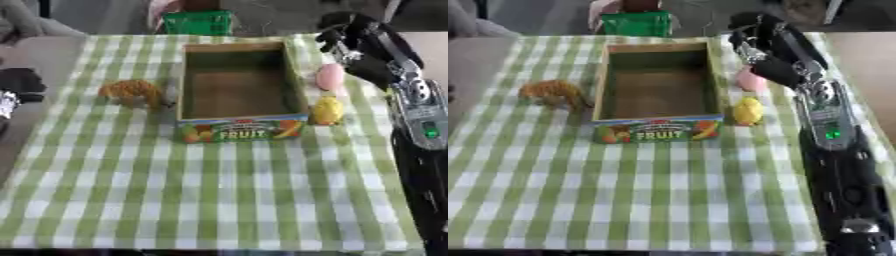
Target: Pick up objects on the table and place them in the box.
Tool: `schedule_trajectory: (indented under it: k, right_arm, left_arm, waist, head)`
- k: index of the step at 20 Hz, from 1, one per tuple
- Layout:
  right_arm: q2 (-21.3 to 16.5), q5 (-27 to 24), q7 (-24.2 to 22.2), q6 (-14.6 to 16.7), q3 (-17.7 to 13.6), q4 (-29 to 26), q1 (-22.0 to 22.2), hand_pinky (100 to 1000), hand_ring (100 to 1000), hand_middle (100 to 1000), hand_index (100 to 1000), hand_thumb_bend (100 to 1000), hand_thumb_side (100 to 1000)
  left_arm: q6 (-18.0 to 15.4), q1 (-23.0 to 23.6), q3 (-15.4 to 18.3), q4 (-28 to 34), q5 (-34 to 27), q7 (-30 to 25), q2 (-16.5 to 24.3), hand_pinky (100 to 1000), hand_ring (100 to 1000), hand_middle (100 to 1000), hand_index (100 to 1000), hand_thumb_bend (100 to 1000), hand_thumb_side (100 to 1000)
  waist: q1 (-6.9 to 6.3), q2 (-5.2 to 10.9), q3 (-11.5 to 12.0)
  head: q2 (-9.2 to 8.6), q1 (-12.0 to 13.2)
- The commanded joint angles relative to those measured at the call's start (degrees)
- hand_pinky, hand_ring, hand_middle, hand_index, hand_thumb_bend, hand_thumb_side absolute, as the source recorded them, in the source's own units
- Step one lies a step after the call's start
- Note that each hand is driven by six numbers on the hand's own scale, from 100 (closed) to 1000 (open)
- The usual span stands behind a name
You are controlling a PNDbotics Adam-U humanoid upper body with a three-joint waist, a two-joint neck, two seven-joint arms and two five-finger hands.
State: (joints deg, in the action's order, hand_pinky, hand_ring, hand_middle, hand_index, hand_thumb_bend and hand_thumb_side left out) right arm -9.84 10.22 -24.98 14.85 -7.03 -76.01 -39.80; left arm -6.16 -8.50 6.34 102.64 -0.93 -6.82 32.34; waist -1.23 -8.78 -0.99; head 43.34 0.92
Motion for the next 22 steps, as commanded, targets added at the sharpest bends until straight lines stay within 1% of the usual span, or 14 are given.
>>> schedule_trajectory:
  k: [1, 2, 4, 5, 6, 7, 8, 9, 12, 14, 17, 22]
  right_arm:
    - [-0.69, 0.16, -0.20, 0.16, 0.03, -0.96, -0.85, 654, 715, 733, 812, 100, 434]
    - [-0.65, 0.17, -0.24, 0.19, 0.08, -0.95, -0.87, 654, 715, 733, 812, 100, 433]
    - [-0.63, 0.17, -0.28, 0.21, 0.12, -0.93, -0.88, 654, 715, 733, 812, 100, 433]
    - [-0.61, 0.18, -0.31, 0.22, 0.15, -0.92, -0.90, 654, 715, 733, 813, 100, 432]
    - [-0.50, 0.22, -0.44, 0.26, 0.31, -0.89, -0.96, 654, 715, 733, 812, 100, 431]
    - [-0.40, 0.25, -0.53, 0.29, 0.41, -0.86, -1.00, 654, 715, 733, 812, 100, 431]
    - [-0.30, 0.28, -0.64, 0.33, 0.53, -0.82, -1.05, 654, 715, 733, 813, 100, 430]
    - [-0.23, 0.31, -0.73, 0.37, 0.62, -0.78, -1.09, 654, 715, 733, 813, 100, 428]
    - [0.06, 0.40, -1.06, 0.54, 0.98, -0.66, -1.29, 654, 715, 733, 813, 100, 426]
    - [0.27, 0.43, -1.22, 0.64, 1.17, -0.61, -1.45, 654, 715, 733, 813, 100, 423]
    - [0.57, 0.48, -1.41, 0.80, 1.42, -0.50, -1.76, 655, 715, 733, 813, 100, 417]
    - [1.23, 0.51, -1.71, 1.07, 1.89, -0.45, -2.28, 655, 715, 733, 813, 100, 410]
  left_arm:
    - [-1.79, -2.58, -0.47, -3.30, 3.97, -1.59, 7.32, 753, 753, 697, 793, 164, 501]
    - [-2.50, -3.61, -0.89, -4.86, 5.36, -1.95, 8.94, 753, 754, 698, 797, 185, 493]
    - [-3.95, -4.84, -1.40, -7.27, 6.98, -2.15, 10.30, 753, 754, 698, 797, 185, 493]
    - [-4.49, -5.31, -1.61, -8.09, 7.52, -2.21, 10.84, 755, 760, 708, 812, 277, 476]
    - [-4.85, -7.21, -2.54, -9.93, 9.03, -2.88, 12.99, 750, 757, 707, 821, 392, 463]
    - [-5.44, -9.08, -3.46, -12.09, 10.59, -3.39, 14.37, 750, 757, 707, 821, 392, 463]
    - [-6.21, -10.97, -4.47, -14.31, 12.46, -3.86, 15.56, 747, 756, 708, 828, 449, 455]
    - [-7.04, -12.50, -5.28, -16.31, 14.11, -4.09, 16.19, 744, 754, 708, 830, 469, 453]
    - [-9.00, -17.17, -7.59, -22.25, 18.36, -4.79, 16.35, 739, 750, 703, 829, 440, 429]
    - [-9.98, -19.94, -8.59, -25.78, 20.51, -4.83, 15.41, 738, 749, 702, 829, 407, 402]
    - [-11.62, -23.44, -9.99, -30.34, 23.57, -5.14, 13.78, 738, 749, 703, 831, 395, 385]
    - [-14.38, -27.67, -11.88, -36.36, 28.99, -5.80, 10.72, 736, 747, 701, 834, 378, 411]
  waist:
    - [-0.18, 1.05, -0.16]
    - [-0.22, 1.08, -0.27]
    - [-0.23, 1.09, -0.35]
    - [-0.26, 1.11, -0.41]
    - [-0.36, 1.18, -0.75]
    - [-0.40, 1.22, -0.96]
    - [-0.47, 1.27, -1.23]
    - [-0.50, 1.30, -1.41]
    - [-0.65, 1.41, -2.16]
    - [-0.67, 1.45, -2.59]
    - [-0.62, 1.50, -3.17]
    - [-0.57, 1.53, -4.30]
  head:
    - [0.46, 0.09]
    - [0.47, 0.13]
    - [0.48, 0.14]
    - [0.48, 0.15]
    - [0.47, 0.30]
    - [0.46, 0.37]
    - [0.49, 0.45]
    - [0.51, 0.50]
    - [0.66, 0.82]
    - [0.69, 0.97]
    - [0.76, 1.25]
    - [0.75, 1.94]
